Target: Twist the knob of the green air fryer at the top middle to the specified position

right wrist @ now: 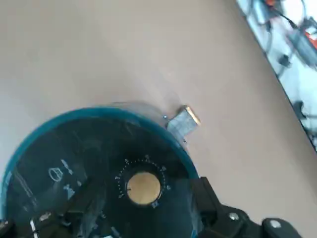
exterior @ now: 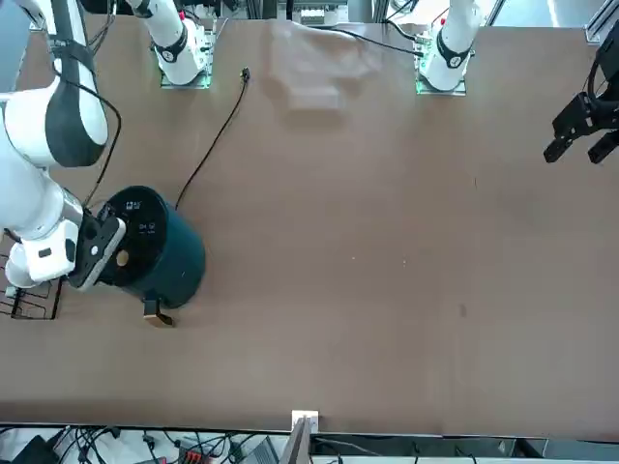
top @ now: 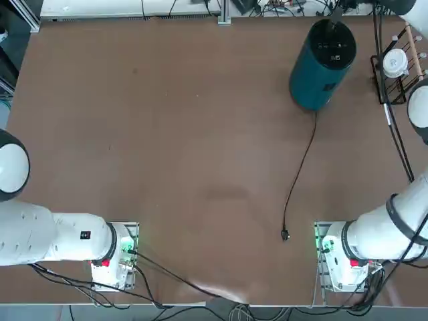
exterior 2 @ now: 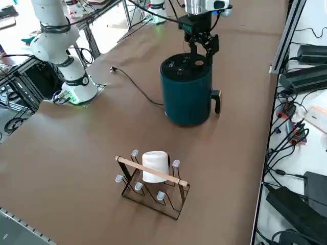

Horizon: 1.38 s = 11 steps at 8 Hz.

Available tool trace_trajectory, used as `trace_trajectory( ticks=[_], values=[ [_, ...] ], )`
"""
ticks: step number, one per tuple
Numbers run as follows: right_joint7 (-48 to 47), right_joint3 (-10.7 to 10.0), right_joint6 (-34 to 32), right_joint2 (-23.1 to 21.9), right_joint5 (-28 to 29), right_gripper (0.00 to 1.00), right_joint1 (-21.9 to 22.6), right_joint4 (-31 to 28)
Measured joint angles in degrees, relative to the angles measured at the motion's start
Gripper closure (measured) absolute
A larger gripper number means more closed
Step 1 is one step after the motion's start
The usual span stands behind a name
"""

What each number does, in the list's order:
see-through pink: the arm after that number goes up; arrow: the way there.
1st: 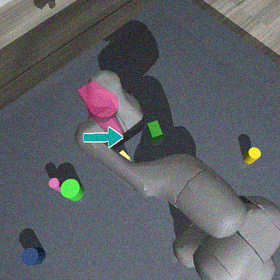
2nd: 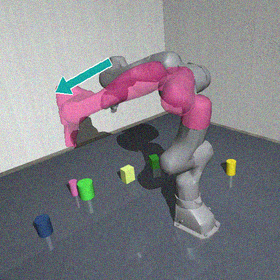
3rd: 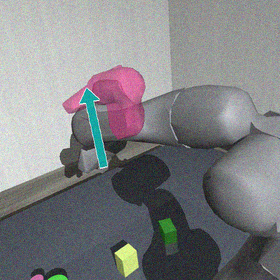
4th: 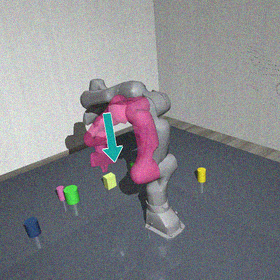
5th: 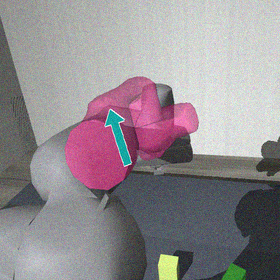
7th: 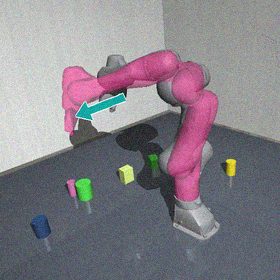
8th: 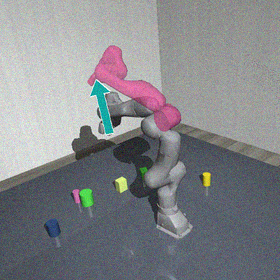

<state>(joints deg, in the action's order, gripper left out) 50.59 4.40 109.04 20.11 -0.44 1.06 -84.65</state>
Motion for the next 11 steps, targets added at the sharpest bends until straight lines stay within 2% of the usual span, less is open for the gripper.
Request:
trace_trajectory(
  ticks=[4, 7, 9, 11],
  values=[
    [-28.3, -0.3, -4.6, -7.6, -0.1, 0.00, -0.1, 0.3],
    [-47.5, -0.9, -9.9, -11.0, -0.1, 0.00, -0.3, 0.3],
    [-53.9, -2.0, -15.5, -13.4, 0.6, 0.00, -1.7, 0.3],
    [-54.3, -2.8, -19.9, -15.6, 3.6, 0.00, -5.4, 0.3]
  ],
)
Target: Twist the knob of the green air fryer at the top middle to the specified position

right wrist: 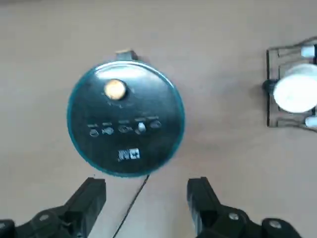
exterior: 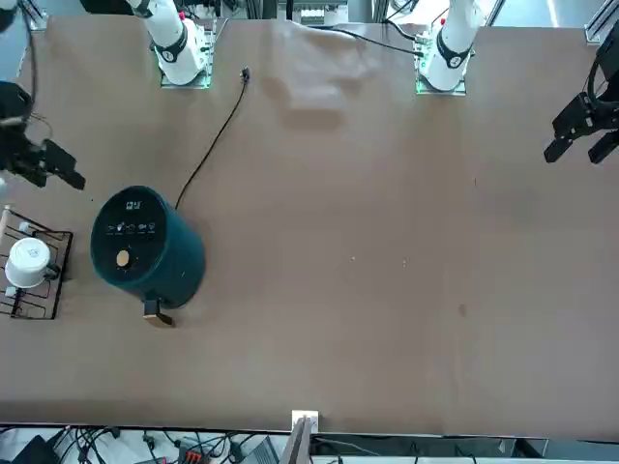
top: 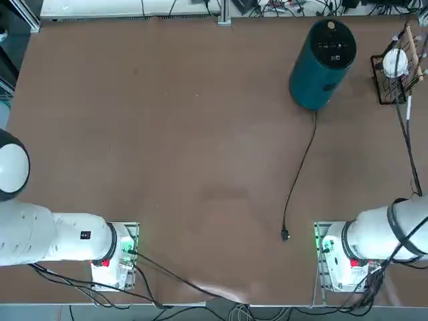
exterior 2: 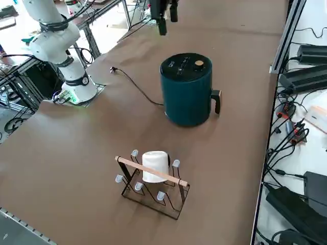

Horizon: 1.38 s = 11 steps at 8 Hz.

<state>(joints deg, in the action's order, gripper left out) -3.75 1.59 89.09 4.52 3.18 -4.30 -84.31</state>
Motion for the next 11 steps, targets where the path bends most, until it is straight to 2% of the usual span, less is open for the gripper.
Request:
trace_trajectory(
  ticks=[2, 5, 8, 11],
  values=[
    [0.0, 0.4, -1.2, -1.1, 0.4, 0.00, -0.4, -0.1],
    [-0.1, 2.3, -1.2, -1.2, 0.2, 0.00, 1.6, -0.5],
    [-0.7, 2.5, -1.2, -1.2, -0.8, 0.00, 3.8, -0.5],
    [-0.6, 2.3, -1.2, -1.1, -0.9, 0.00, 3.9, -0.6]
  ],
)
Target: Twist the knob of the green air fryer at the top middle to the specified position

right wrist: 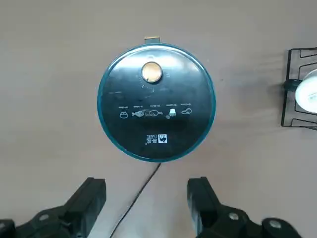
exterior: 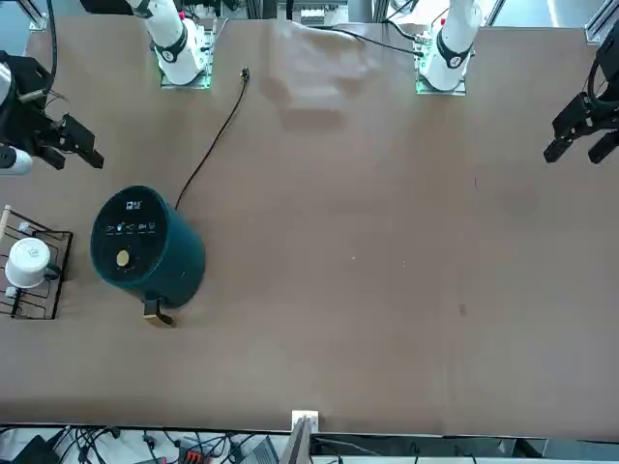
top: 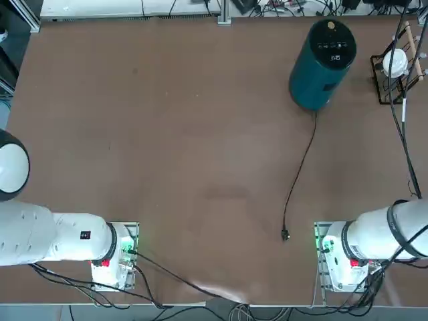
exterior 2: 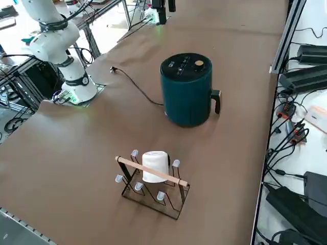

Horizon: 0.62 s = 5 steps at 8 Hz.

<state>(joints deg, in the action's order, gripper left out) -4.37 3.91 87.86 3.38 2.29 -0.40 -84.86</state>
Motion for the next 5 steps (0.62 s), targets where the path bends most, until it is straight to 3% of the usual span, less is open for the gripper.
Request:
trace_trajectory(
  ticks=[5],
  values=[
    [0.0, -0.8, 0.0, 0.1, 0.0, 0.00, -0.2, 0.0]
  ],
)
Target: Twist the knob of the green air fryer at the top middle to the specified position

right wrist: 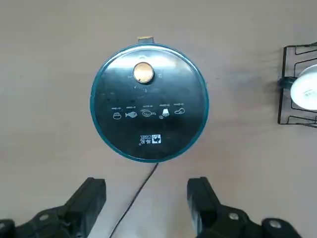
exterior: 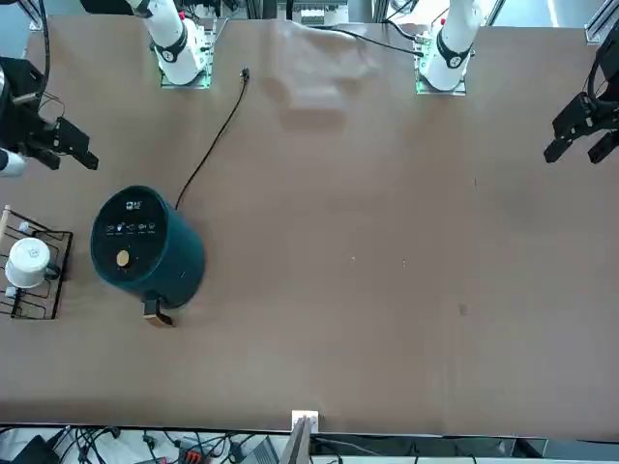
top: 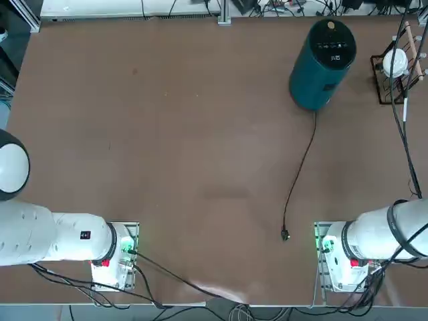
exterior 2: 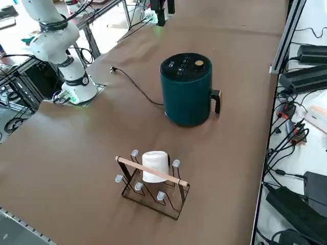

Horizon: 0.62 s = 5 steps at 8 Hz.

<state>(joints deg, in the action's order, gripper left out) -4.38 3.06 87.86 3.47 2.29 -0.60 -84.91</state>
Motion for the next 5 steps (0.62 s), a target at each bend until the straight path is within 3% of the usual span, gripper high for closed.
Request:
trace_trajectory(
  ticks=[5],
  values=[
    [0.0, 0.0, 0.0, 0.0, -0.1, 0.00, 0.0, 0.0]
  ],
)
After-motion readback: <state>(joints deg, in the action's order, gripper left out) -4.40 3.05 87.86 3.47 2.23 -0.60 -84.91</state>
